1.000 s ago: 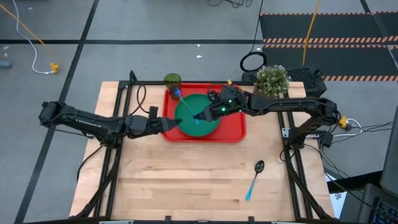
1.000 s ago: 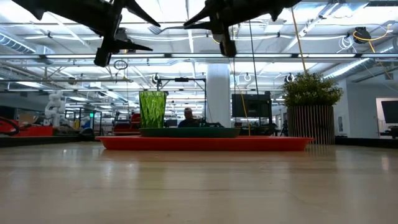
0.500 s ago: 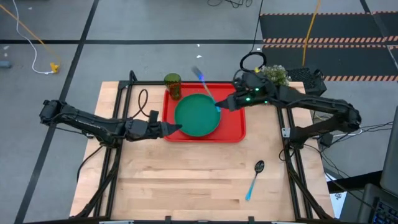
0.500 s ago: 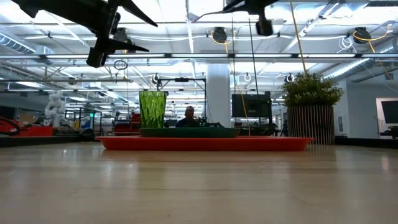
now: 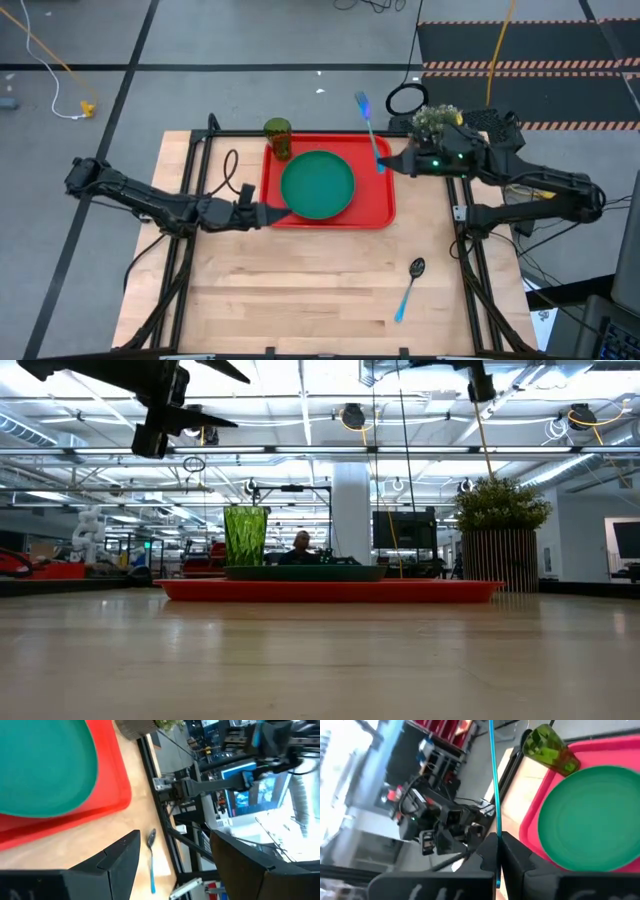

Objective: Pick and place plate/cup/fork/spoon on tray
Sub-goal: Put the blue fork on the orange serving tray to the right of the green plate

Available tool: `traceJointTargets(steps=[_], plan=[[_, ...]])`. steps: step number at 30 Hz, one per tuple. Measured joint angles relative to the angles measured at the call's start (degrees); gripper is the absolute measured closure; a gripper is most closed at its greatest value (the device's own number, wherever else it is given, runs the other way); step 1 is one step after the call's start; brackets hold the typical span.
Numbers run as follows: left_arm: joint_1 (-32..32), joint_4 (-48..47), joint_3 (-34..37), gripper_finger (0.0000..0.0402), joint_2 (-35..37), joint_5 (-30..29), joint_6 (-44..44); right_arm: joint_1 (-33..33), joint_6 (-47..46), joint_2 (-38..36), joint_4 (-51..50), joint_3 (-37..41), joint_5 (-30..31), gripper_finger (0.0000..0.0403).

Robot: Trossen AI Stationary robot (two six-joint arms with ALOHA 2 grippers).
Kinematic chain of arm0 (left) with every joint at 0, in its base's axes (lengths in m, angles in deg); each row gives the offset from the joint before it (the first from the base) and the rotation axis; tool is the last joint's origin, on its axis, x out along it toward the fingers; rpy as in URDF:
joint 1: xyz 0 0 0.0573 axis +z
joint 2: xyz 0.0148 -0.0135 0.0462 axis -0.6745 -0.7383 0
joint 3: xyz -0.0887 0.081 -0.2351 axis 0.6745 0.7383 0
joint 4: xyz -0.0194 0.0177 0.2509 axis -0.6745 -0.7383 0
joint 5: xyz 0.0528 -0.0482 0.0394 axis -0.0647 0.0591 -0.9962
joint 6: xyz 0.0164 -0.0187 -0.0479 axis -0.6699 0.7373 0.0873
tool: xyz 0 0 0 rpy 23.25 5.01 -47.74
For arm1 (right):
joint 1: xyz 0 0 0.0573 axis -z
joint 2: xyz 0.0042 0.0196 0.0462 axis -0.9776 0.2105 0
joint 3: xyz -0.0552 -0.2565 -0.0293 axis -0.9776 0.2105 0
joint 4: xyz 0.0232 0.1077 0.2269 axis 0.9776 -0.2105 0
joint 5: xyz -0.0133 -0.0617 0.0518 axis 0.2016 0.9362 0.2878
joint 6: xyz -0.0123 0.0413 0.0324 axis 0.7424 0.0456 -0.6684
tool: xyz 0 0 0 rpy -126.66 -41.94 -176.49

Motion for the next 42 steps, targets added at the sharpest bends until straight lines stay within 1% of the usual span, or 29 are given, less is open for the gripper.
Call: traceJointTargets(steps=[4, 7, 11, 14, 16, 20, 25, 28, 30, 33, 38, 40, 42], plan=[[-1.61, 0.4, 0.0, 0.016, 0.0, -0.03, -0.16, -3.6, -6.65, -4.37, 5.62, 7.04, 4.76, 0.0403], [-3.06, 0.43, 0.0, 0.016, 0.0, -0.06, 0.03, -6.99, -10.31, -6.59, 12.43, 12.44, 9.44, 0.0403], [-5.17, 0.47, 0.0, 0.016, 0.0, -0.06, 0.3, -10.74, -13.61, -7.41, 20.52, 18.19, 14.22, 0.0403], [-6.39, 0.36, 0.0, 0.016, 0.0, -0.06, 0.21, -13.2, -15.97, -6.84, 22.88, 21.08, 17.07, 0.0403], [-6.82, 0.32, 0.0, 0.016, 0.0, -0.36, 0.13, -14.45, -17.62, -6.36, 22.76, 22.5, 18.38, 0.0403], [-6.9, 0.34, 0.0, 0.016, 0.0, -2.36, -1.05, -15.17, -21.74, -5.58, 22.75, 25.58, 18.4, 0.0403], [-6.62, 0.23, 0.0, 0.016, 0.01, -7.37, -2.31, -14.96, -27.07, -5.53, 23.16, 29.88, 18.33, 0.0403], [-5.85, 0.12, 0.0, 0.016, 0.0, -7.81, -2.84, -13.97, -30.53, -5.53, 23.16, 33.11, 18.04, 0.0403], [-5.53, 0.12, 0.0, 0.016, 0.0, -7.92, -1.27, -13.24, -33.34, -5.5, 23.29, 35.49, 16.97, 0.0403], [-4.69, 0.12, 0.0, 0.016, 0.0, -8.12, -0.14, -12.52, -36.07, -5.03, 28.47, 40.1, 16.6, 0.0403], [-3.02, 0.12, 0.0, 0.016, 0.0, -8.19, 1.63, -10.71, -40.67, -2.32, 43.64, 48.26, 16.82, 0.0403], [-2.19, 0.14, 0.0, 0.016, 0.01, -8.19, 3.14, -9.82, -42.08, -0.88, 46.33, 50.34, 16.8, 0.0403], [-1.35, 0.14, 0.0, 0.016, 0.0, -8.17, 4.26, -9.12, -43.25, 0.54, 46.66, 51.14, 16.6, 0.0403]])
